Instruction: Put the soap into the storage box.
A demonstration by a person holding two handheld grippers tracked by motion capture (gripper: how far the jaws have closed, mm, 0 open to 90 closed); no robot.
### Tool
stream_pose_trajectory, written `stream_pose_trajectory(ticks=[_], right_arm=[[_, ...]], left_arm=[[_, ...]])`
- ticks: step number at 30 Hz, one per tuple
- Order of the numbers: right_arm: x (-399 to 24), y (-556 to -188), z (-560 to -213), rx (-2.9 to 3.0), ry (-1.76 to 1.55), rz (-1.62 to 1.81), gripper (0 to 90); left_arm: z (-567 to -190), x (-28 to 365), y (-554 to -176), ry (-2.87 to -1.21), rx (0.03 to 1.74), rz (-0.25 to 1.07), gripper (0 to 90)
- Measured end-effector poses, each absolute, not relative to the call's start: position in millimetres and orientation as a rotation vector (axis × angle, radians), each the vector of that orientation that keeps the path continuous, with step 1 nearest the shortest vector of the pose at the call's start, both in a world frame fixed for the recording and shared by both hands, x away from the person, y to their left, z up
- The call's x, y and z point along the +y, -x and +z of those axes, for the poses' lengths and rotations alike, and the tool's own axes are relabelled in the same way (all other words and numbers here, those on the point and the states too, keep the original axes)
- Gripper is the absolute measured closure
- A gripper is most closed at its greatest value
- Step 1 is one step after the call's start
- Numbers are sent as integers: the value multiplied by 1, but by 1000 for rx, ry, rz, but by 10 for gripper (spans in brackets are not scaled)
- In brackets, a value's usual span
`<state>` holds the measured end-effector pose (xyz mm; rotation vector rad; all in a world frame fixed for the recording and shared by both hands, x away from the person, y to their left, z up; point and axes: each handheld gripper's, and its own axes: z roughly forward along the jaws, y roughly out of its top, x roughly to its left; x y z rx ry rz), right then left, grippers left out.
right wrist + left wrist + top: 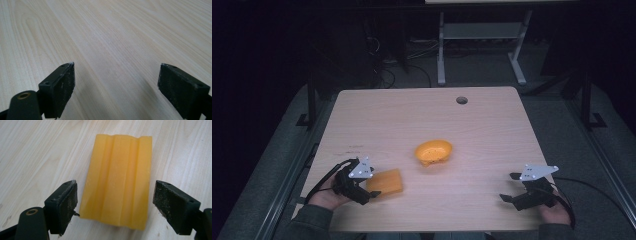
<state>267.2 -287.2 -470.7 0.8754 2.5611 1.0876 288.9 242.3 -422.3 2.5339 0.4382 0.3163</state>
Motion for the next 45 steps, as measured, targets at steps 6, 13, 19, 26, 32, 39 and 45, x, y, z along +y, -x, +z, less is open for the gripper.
stream_pose_trajectory(ticks=[6, 13, 19, 26, 32, 39, 45], right_arm=[[-287, -267, -471, 2563, -867, 1088, 137], [-286, -267, -471, 2567, -864, 1090, 137], [-286, -267, -471, 2571, -864, 1087, 137], [-285, -268, -472, 2579, -856, 1086, 137], [-283, -268, -472, 2588, -853, 1087, 137], [-283, -268, -472, 2591, -850, 1082, 137], [-283, -268, -472, 2591, -849, 1083, 137]], left_arm=[[-424, 236, -294, -2551, 426, 315, 181], [-428, 229, -298, -2585, 409, 297, 178], [-432, 219, -304, -2631, 385, 270, 178], [-436, 216, -309, -2642, 379, 235, 178], [-439, 214, -313, -2646, 379, 195, 183], [-442, 210, -317, -2658, 379, 169, 180], [-444, 205, -320, -2688, 369, 154, 178]])
